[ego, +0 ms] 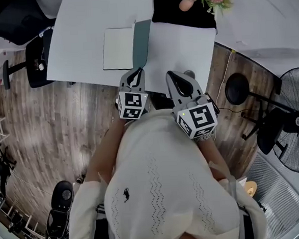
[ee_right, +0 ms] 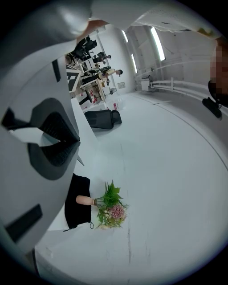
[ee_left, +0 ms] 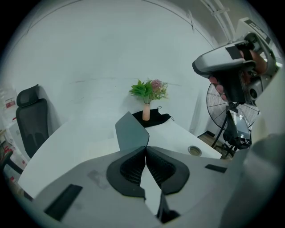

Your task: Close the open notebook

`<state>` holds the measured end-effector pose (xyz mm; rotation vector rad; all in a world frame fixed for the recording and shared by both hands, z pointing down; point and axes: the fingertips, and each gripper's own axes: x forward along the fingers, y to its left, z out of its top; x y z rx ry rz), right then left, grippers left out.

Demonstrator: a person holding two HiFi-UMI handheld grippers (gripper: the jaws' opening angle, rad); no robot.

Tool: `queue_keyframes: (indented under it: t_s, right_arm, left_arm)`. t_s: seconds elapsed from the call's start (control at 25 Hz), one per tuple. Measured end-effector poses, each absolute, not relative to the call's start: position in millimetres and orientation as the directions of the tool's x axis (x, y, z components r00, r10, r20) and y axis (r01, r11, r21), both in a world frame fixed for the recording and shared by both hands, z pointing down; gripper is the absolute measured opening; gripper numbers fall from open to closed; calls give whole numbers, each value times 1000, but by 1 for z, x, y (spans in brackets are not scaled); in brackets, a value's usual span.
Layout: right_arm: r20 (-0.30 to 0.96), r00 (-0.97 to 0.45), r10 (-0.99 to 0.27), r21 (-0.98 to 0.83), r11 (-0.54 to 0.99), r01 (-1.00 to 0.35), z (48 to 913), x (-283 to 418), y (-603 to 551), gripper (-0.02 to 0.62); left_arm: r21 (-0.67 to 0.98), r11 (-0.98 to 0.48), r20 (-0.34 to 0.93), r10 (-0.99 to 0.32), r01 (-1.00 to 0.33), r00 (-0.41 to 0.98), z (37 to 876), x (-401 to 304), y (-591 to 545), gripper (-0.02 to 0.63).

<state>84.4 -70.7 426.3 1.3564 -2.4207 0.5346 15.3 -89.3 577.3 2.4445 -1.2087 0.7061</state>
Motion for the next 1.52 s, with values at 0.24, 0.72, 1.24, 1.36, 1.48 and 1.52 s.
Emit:
queue_keyframes:
  t_s: [0.24,0.72,1.24,1.36,1.48,1.52]
  right_arm:
    - [448,-507,-737,-167,488,-857,428,79,-71,2]
    - [459,-515,-724,-161,502,-849,431,70,-70,2]
    - [474,-504,-722,-152,496,-855,433,66,-70,2]
    - [476,-499,-724,-152,492,-857,433,67,-71,2]
    - [478,-494,-726,-151,486,-861,434,67,-71,2]
    - [479,-493,-726,-150,486,-861,434,67,-71,2]
  left_arm:
    - [77,-564,557,-660,-822,504,576,6,-91,17]
    - [78,-531,566,-673,-844,476,577,-14,-92,17]
    - [93,-486,577,-685,-869,444,583,-32,-96,17]
    - [107,-463,585,-686,-880,432,587,-39,-98,17]
    - [117,-444,593,-686,-888,421,591,-46,-98,17]
    - [117,-441,595,-686,-890,418,592,-48,-98,17]
